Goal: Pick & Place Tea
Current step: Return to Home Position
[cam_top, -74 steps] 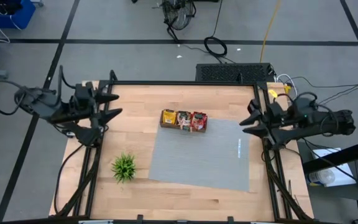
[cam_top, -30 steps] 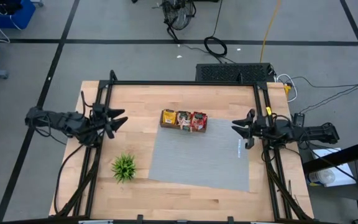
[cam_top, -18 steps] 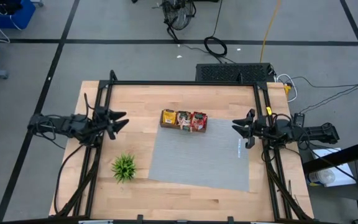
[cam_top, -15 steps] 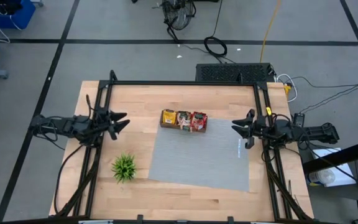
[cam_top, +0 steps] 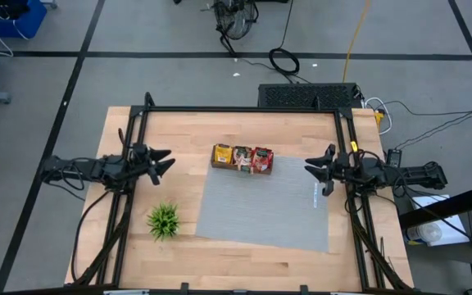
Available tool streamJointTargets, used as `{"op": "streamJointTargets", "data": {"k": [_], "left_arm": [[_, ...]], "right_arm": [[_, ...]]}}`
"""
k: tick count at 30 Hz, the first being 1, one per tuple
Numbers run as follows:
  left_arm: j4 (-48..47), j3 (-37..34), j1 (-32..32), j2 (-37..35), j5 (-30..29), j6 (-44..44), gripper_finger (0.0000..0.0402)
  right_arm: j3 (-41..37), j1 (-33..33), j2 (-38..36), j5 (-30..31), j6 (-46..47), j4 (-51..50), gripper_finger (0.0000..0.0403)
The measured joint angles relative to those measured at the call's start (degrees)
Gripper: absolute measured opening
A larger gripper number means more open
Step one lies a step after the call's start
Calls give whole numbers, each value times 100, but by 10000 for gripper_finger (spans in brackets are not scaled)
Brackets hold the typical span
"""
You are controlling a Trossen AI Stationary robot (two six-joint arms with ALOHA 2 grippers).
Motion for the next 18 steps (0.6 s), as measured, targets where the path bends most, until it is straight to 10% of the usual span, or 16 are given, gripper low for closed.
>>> {"op": "streamJointTargets", "data": {"k": [18], "left_arm": [[-32, -28, 370, 48, -179, 5, 267]], "right_arm": [[-5, -2, 502, 234, 436, -115, 105]]}}
